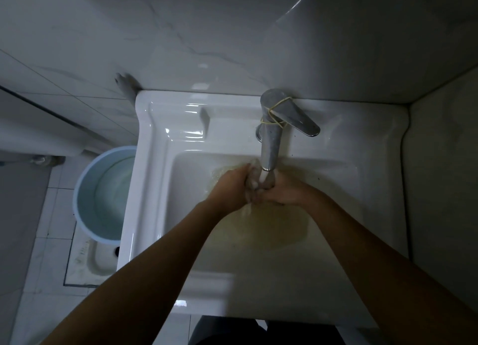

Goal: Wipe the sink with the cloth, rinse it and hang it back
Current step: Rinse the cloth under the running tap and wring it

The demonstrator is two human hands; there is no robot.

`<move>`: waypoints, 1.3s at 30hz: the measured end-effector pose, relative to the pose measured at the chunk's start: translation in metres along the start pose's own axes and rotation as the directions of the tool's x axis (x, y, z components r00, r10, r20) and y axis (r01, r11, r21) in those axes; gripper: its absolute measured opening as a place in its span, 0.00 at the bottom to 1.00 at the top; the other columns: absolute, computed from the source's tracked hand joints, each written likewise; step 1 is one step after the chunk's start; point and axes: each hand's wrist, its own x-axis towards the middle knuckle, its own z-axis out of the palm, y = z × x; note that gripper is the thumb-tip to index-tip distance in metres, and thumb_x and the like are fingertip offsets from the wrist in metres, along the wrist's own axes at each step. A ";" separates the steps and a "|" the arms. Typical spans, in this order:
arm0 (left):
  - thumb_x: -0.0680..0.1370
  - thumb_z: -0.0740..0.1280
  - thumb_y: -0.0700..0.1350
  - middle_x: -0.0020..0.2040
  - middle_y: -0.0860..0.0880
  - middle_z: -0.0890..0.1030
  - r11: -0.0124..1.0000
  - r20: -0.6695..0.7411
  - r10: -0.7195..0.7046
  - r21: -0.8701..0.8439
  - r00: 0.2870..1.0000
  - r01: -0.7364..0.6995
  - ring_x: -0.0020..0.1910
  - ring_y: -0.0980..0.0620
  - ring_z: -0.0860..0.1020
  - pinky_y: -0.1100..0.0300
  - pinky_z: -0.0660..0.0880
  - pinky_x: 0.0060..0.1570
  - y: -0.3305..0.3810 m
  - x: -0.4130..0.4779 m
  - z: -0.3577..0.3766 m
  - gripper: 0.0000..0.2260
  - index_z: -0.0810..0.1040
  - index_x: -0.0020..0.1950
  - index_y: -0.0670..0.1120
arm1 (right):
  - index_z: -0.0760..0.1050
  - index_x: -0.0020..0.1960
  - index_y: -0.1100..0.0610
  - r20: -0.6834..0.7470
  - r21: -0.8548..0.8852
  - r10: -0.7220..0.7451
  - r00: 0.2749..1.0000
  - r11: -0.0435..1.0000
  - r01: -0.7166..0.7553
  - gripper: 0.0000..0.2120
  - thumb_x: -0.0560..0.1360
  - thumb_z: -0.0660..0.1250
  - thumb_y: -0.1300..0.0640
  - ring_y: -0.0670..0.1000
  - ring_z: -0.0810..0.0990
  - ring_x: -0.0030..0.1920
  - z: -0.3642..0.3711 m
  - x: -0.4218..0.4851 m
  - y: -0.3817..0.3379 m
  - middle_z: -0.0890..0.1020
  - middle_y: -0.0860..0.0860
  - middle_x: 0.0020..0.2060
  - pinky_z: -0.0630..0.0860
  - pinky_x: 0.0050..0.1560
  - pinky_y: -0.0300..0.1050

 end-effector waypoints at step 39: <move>0.71 0.73 0.36 0.61 0.44 0.74 0.998 0.045 0.062 -0.008 0.997 -0.061 0.53 0.43 0.78 0.63 0.77 0.46 0.006 -0.002 -0.004 0.30 0.68 0.71 0.44 | 0.77 0.36 0.51 -0.154 -0.419 -0.050 0.987 0.908 -0.020 0.07 0.69 0.74 0.56 0.45 0.81 0.28 -0.002 -0.010 -0.028 0.80 0.45 0.25 0.74 0.28 0.37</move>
